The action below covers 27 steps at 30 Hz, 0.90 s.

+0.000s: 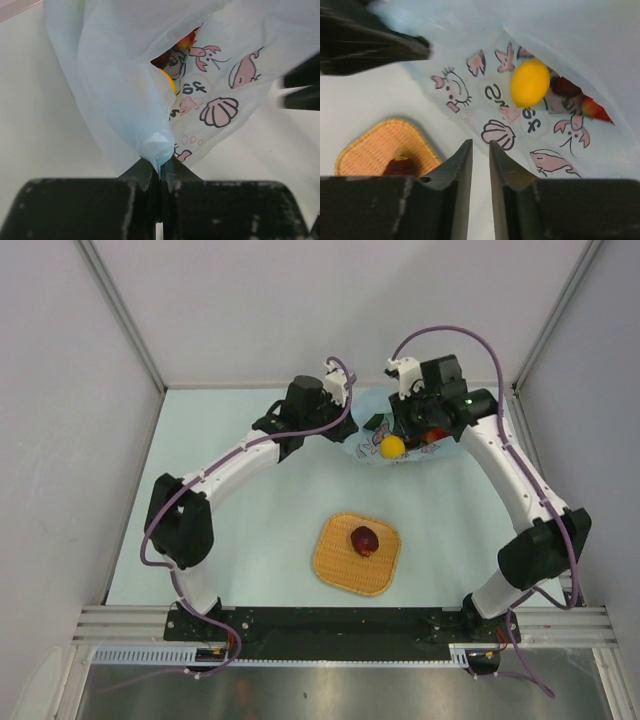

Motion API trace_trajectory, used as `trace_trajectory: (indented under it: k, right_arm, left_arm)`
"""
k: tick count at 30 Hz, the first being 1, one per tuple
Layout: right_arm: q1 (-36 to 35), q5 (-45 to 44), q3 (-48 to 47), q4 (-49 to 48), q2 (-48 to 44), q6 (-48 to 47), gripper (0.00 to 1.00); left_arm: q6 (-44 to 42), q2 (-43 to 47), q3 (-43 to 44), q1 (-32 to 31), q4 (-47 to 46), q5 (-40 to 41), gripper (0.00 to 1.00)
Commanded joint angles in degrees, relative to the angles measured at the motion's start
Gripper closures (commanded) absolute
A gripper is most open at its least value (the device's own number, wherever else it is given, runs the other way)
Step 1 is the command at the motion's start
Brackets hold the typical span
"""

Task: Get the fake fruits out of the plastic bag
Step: Adjust the plastic bag at the center of the board.

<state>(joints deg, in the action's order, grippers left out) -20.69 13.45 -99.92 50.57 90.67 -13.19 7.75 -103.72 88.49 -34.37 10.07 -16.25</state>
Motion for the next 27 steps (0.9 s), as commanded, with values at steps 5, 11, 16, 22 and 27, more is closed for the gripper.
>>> trace_trajectory:
  k: [5,11,16,22,27]
  right_arm:
    - [3.81,-13.36,12.46,-11.97,10.13,1.07,0.8]
    - [8.12,-16.09,20.18,-11.9,8.22,-2.72,0.78]
    - [4.53,-12.05,35.72,-8.99,-4.7,-1.66,0.76]
    - [2.85,-6.78,32.27,-15.41,-7.36,-0.78,0.71]
    - [1.61,-6.69,27.07,-17.78,-1.12,-0.26,0.58]
  left_arm:
    - [6.14,9.85,-2.62,0.18,-1.54,-6.86,1.0]
    - [7.72,13.45,-4.73,0.18,-1.02,-10.28,1.0]
    - [4.65,17.5,-9.9,0.18,-0.66,-10.73,1.0]
    - [4.82,16.97,-15.62,0.09,-2.24,-10.29,0.99]
    - [3.68,17.32,-15.89,0.09,-1.54,-9.85,0.92]
